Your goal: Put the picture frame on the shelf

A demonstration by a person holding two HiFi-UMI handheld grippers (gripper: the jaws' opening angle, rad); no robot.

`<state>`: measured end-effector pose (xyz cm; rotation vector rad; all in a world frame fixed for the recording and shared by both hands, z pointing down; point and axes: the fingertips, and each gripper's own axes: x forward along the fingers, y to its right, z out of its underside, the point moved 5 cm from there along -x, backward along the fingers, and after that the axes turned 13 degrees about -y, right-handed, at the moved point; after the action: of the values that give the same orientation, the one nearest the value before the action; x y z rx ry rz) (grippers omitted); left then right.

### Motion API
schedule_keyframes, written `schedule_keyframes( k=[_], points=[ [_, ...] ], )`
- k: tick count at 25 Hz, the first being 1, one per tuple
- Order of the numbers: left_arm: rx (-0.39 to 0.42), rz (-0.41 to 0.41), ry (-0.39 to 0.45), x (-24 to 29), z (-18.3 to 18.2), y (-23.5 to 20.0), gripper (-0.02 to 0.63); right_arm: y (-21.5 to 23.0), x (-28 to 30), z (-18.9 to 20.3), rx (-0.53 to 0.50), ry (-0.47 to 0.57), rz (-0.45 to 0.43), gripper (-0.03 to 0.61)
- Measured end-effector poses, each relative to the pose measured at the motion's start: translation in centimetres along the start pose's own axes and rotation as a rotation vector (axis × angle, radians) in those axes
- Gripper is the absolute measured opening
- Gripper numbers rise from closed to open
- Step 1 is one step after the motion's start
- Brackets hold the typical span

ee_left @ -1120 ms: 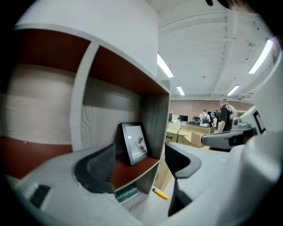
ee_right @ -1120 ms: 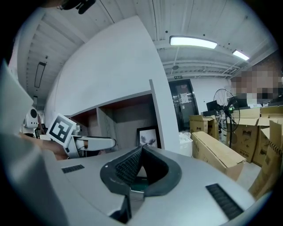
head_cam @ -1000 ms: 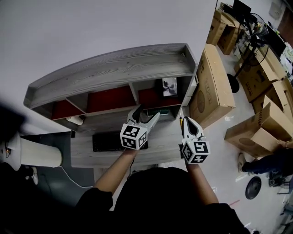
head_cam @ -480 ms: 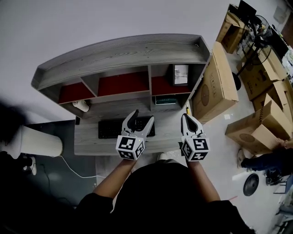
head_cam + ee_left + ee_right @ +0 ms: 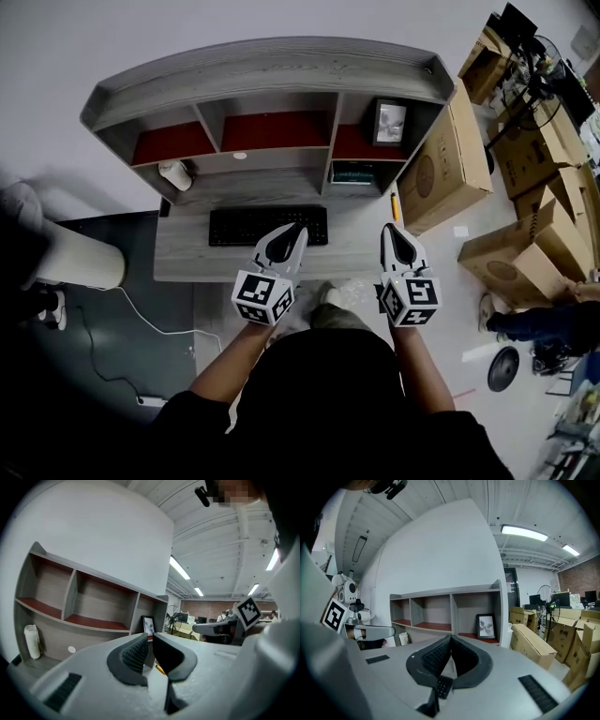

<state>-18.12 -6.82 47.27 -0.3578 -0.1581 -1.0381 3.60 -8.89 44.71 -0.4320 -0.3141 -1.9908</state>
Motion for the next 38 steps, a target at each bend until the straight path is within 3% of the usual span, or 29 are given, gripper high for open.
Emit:
schedule_keyframes(
  k=[7,14,19,29,38],
  points=[
    [-0.022,-0.011,-0.007,-4.6,3.2,1.6,0.017,-3.5,-4.0,2.5,-0.041,-0.058,0.025,0.012],
    [-0.060,-0.035,-0.004,-7.3,4.7,2.5,0.017,-2.0,-7.0,4.7,-0.039,-0.096,0.072,0.012],
    [-0.033,-0.062,0.014,-8.0,4.7,3.4,0.017,-1.8,-7.3,5.1,-0.042,-0.082,0.034,0.012],
    [-0.048,-0.193,0.055,-5.3,3.3,9.8,0.018,6.3,-9.3,4.5,-0.072,-0.047,-0.014,0.012],
    [-0.036,-0.206,0.023,-1.7,2.8,14.6,0.017,10.6,-11.0,5.7,-0.076,-0.026,-0.062,0.012]
  ],
)
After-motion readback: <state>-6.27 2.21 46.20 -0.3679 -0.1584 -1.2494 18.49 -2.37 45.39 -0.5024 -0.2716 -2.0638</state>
